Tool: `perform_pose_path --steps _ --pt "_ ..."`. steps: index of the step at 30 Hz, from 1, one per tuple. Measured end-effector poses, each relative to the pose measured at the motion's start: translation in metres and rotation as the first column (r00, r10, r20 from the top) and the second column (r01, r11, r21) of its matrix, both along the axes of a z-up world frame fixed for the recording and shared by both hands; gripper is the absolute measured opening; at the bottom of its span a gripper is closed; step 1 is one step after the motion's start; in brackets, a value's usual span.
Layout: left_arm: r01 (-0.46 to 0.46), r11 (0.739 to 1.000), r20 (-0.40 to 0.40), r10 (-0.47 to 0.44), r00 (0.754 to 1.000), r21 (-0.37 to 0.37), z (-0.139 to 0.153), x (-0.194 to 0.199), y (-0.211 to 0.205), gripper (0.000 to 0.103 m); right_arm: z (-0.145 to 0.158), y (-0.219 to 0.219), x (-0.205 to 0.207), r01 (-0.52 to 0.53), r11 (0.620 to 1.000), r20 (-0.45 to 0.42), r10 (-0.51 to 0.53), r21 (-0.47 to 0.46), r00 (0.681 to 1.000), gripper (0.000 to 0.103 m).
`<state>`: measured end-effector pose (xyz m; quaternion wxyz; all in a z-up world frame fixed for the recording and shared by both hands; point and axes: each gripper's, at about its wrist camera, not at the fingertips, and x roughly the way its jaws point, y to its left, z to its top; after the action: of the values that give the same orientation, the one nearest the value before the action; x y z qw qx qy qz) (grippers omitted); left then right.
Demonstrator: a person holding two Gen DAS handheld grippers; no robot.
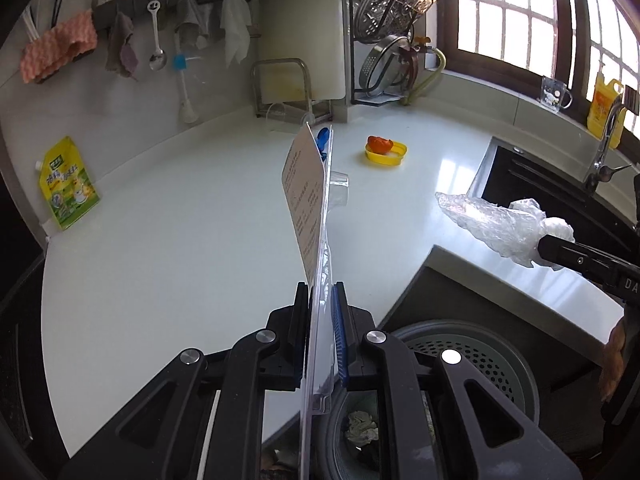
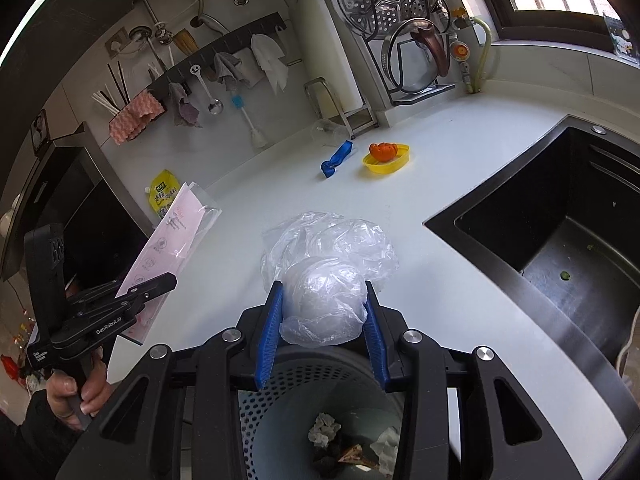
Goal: Collect trash
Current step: 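Carry the receipt and plastic bags over the bin with both tools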
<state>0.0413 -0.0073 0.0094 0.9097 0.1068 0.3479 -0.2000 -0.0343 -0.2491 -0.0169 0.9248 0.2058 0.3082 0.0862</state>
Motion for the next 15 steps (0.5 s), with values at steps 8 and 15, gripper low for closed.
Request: perform_pose_path --steps 8,15 --pt "-0.08 0.995 -0.069 0.076 0.995 -0.065 -0.018 -0.056 0.003 0.013 -0.009 0.023 -0.052 -0.021 1.0 -0.021 0.021 -0.022 1.0 0.037" --pt "-0.135 0.985 -0.118 0.122 0.985 -0.109 -0.037 -0.085 0.004 0.013 -0.019 0.035 -0.083 -0.04 0.998 -0.05 0.037 -0.054 0.998 0.037"
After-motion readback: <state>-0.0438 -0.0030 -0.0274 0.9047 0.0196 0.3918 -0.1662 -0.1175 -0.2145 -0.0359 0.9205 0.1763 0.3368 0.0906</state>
